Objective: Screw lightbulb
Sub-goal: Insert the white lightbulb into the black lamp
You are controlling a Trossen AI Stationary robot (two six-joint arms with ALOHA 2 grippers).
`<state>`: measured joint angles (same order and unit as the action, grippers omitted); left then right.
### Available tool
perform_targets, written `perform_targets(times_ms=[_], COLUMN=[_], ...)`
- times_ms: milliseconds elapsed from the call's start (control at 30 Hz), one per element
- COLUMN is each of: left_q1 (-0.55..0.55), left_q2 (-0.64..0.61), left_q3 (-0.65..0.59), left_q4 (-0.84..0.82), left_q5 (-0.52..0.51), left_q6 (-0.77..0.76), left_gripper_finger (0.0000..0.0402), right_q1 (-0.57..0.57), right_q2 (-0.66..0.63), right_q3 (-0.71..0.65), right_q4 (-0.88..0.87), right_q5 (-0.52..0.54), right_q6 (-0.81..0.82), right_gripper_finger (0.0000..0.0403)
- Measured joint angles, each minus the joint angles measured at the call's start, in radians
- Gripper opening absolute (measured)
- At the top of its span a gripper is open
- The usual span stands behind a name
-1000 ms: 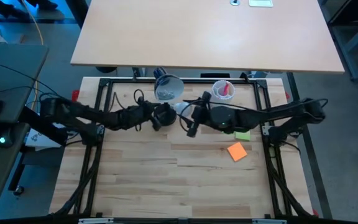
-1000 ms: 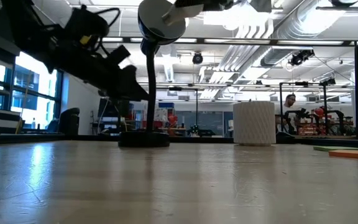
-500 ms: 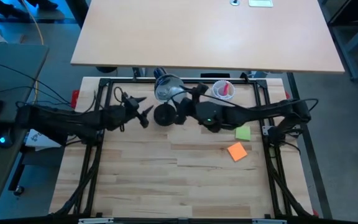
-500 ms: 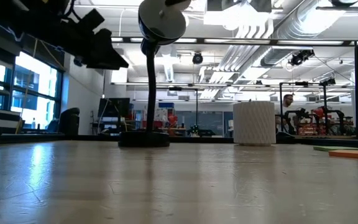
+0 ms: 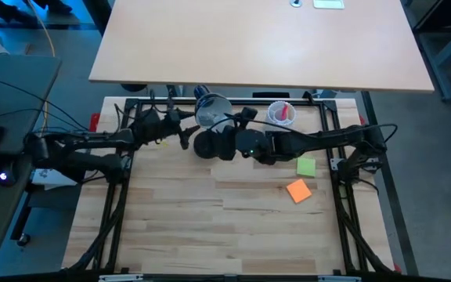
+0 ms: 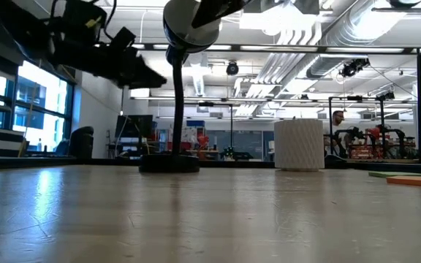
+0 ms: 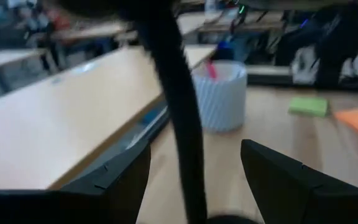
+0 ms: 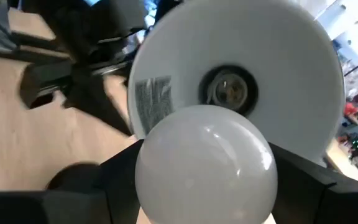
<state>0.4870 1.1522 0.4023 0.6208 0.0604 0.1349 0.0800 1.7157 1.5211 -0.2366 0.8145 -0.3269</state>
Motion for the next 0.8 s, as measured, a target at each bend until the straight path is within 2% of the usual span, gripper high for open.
perform_targets(times_ms=[133,233,433,600,733,800], left_q1=[-0.005,-0.015,-0.016,0.003,0.020,0.028], left_q2=[0.095,0.167,0.261,0.321,0.381,0.406], left_q3=[-0.001,0.008,0.029,0.027,0.029,0.036], left_q4=[0.115,0.217,0.224,0.170,0.200,0.266], left_q5=[0.140,0.166,-0.031,0.011,-0.077,-0.072], left_q6=[-0.015,-0.053,-0.116,-0.249,-0.217,-0.165], left_gripper_finger=[0.0244,0.0244,0.0244,0.0244,0.0244,0.0244], right_q1=[0.012,0.012,0.012,0.012,0.005,0.004], right_q2=[-0.029,-0.040,-0.040,-0.040,-0.040,-0.040], right_q3=[-0.010,-0.013,-0.014,-0.016,-0.016,-0.016], right_q4=[-0.047,-0.056,-0.076,-0.110,-0.114,-0.115], right_q5=[-0.010,-0.056,-0.063,-0.074,-0.093,-0.106], right_q6=[0.045,0.063,0.061,0.065,0.064,0.065], right_gripper_finger=[0.0264,0.0264,0.0264,0.0264,0.0264,0.0264])
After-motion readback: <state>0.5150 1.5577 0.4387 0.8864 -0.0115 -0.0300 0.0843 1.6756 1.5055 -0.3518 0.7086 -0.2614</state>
